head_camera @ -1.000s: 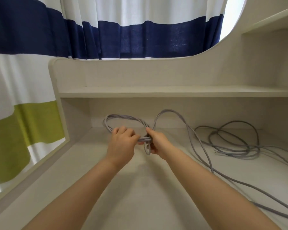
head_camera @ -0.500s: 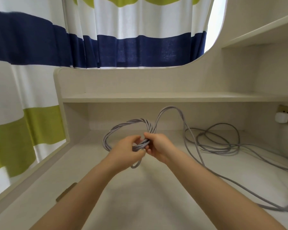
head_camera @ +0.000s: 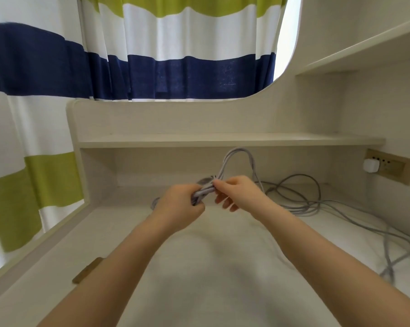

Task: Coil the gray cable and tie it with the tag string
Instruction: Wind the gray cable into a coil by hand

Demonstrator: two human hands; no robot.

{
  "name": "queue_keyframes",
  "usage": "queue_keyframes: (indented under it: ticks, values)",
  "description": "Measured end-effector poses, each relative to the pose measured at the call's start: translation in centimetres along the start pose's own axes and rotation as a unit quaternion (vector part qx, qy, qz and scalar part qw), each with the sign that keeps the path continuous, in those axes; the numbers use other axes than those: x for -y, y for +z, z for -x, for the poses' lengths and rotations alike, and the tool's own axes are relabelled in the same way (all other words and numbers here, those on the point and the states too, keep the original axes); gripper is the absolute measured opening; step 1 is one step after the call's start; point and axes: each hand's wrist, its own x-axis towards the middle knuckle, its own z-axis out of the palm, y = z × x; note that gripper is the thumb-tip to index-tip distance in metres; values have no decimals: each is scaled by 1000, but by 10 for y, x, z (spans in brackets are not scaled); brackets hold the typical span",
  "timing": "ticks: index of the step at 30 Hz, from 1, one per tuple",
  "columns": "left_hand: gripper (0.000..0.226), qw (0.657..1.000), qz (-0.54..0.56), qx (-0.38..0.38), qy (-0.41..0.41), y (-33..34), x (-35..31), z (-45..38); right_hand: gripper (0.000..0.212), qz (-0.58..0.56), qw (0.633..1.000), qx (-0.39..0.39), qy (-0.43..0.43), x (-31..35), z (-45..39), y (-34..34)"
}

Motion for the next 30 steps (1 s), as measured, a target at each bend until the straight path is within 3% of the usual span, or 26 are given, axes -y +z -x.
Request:
queue_keyframes:
  ticks: [2,4,9,11,14,19,24,27,30]
  values:
    - [20,996,78,36,-23,-10,1,-2,24,116,980,-121,-103,0,1,-10]
    - [18,980,177,73,-51,-20,2,-1,12,171,952,-175,-186,2,3,-19]
    - [23,922,336,180,-74,-44,5,3,59,218,950,-31,-224,11,1,-28]
    - [24,912,346,207,-71,-50,8,4,59,205,955,-16,-215,15,0,-30]
    - [26,899,367,227,-70,-55,12,8,37,244,943,-11,-227,26,1,-31]
    - [23,869,447,187,-99,-58,26,10,16,239,945,0,-222,33,-1,-31]
    - [22,832,520,150,-119,-56,35,13,11,164,963,28,-211,30,-4,-31]
    - [11,823,540,113,-133,-54,38,13,14,144,966,38,-212,27,-6,-31]
    - [25,814,557,66,-152,-51,38,13,13,139,965,45,-216,23,-7,-28]
